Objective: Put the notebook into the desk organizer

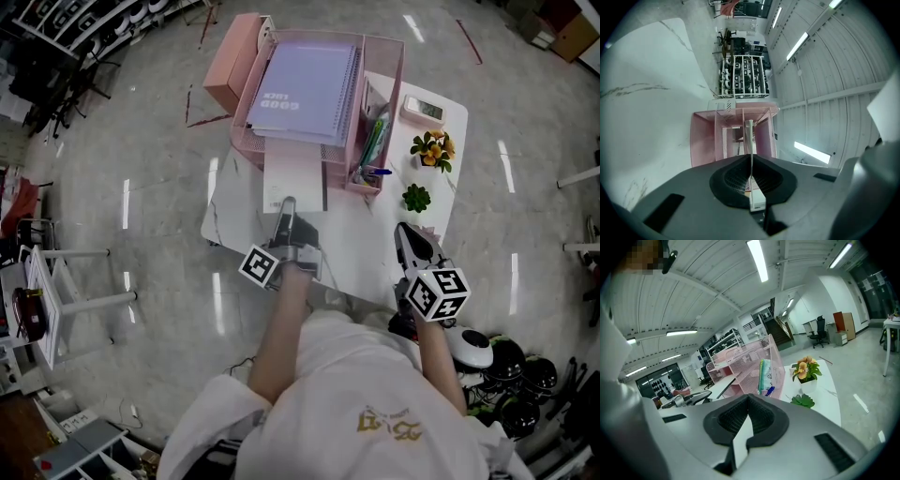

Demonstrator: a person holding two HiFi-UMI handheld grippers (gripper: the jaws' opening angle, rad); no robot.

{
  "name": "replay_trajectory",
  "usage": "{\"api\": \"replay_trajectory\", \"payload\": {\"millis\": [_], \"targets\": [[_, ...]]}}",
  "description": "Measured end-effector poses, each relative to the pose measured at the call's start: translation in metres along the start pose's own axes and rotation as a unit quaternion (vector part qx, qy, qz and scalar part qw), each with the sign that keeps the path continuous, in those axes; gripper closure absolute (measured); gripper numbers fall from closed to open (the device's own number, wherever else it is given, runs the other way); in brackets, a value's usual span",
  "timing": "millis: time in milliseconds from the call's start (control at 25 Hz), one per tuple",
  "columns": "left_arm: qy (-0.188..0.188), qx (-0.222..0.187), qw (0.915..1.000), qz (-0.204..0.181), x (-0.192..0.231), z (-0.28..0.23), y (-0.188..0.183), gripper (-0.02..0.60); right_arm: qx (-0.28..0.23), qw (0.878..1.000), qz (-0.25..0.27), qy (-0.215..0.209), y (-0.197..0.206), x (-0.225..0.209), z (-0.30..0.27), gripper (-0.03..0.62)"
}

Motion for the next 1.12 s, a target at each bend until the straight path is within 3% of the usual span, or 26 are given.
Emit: {"api": "replay_trajectory", "payload": {"millis": [760,960,1120], "targets": [[-0.012,0.028,0.9995,-0.008,0.006,-0.047,-0.007,0.551,0.02,1.0,-0.01,-0.006,-0.011,-0.023,-0.037,0.582],[-0.021,0.054,0.9983,0.008,0.006,-0.057,-0.01,0.554,0.025,1.0,-0.009,-0.01,-0.011,-0.027,-0.043,0.582],[-0.028,0.067,0.9973,-0.007,0.005,-0.064,-0.011,0.548,0.028,0.999,-0.01,-0.01,-0.011,-0.032,-0.046,0.582]]}}
Point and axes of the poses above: the fingertips, and each gripper's own axes: z backward along the fingers, x to its left, y out of its underside, the point moved 7 cm from there along z, backward along the fingers, and after that the axes turned 4 degrees about -x, right-handed, at the moved point
